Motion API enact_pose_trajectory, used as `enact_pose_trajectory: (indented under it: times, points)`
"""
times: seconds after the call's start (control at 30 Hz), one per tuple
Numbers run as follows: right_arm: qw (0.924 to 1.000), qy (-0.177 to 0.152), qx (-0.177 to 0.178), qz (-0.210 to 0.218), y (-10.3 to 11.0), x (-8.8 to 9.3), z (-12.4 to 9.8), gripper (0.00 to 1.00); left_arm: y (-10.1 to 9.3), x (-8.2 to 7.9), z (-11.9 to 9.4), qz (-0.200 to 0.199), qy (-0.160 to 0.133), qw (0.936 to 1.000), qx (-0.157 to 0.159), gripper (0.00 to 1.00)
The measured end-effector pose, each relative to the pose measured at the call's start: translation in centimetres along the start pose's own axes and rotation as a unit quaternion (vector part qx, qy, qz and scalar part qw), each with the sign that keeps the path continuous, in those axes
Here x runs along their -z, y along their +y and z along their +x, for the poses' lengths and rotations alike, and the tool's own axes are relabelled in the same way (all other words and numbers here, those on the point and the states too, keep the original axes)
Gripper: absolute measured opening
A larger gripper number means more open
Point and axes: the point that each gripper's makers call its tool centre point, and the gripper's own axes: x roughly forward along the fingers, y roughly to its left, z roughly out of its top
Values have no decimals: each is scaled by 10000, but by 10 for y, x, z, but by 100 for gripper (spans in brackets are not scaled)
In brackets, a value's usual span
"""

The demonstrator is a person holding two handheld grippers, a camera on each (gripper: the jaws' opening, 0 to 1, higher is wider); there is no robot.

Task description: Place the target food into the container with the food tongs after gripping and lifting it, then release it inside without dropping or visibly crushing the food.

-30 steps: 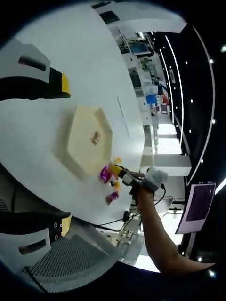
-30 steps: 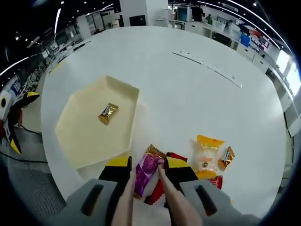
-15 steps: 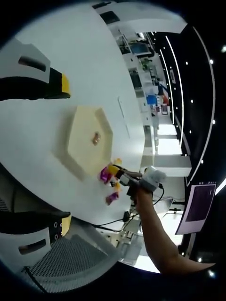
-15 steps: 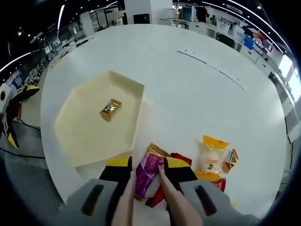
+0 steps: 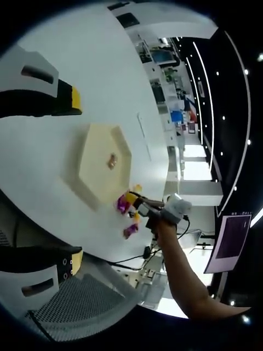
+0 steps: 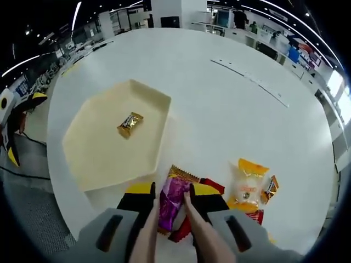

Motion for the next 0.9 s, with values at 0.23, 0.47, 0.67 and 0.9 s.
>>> enact_pose_trajectory:
  times: [0.23,0.47,0.67,0.9]
  points:
    - [10000,-63,7,-11,0,0,0,24,0,1,0,13,24,10000,-7,96]
    - [9999,-82,-18,123,-6,0,-1,23,0,1,0,10,19,10000,-5,95]
    - [9999,-18,10,-123,-8,3,-5,22,0,0,0,15,10,10000,-1,95]
    - [9999,-47,-4,-127,-14,0,-14,21,-1,0,0,20,8,10000,1,95]
